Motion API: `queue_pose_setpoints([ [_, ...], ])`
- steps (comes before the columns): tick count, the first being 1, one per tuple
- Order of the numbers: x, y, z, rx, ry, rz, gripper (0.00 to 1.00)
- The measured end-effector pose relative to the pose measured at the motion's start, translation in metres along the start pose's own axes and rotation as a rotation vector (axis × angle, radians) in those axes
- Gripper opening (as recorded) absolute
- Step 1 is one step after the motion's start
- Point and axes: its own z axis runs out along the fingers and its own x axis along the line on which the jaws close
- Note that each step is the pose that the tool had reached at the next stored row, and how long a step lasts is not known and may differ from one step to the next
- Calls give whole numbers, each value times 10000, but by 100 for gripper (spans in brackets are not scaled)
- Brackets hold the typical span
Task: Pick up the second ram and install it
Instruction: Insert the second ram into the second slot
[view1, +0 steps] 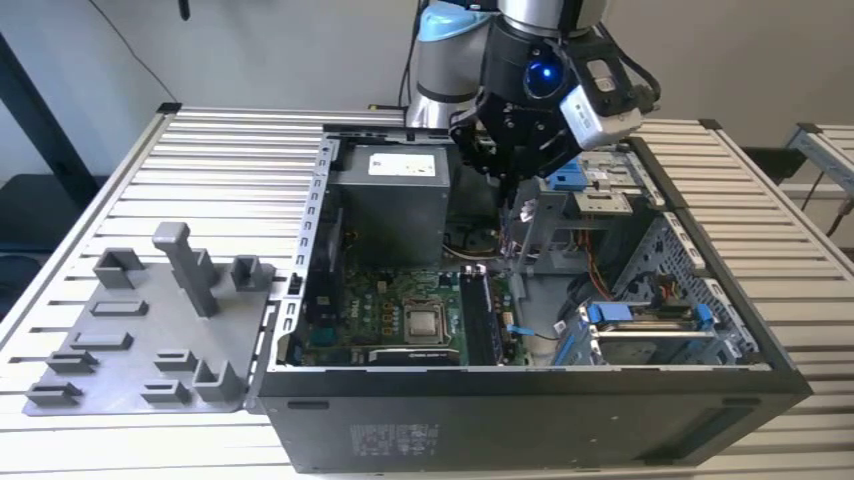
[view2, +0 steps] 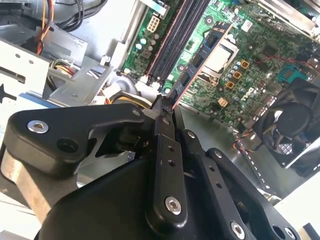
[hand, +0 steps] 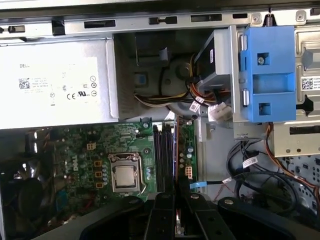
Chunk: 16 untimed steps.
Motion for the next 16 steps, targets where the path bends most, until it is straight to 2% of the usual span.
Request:
queue_pose_setpoints([
  [3, -9, 1, 46, -3, 20, -317, 14],
  [10, -7, 0, 163, -3, 41, -365, 14],
  [16, -7, 0, 171, 2, 44, -364, 14],
])
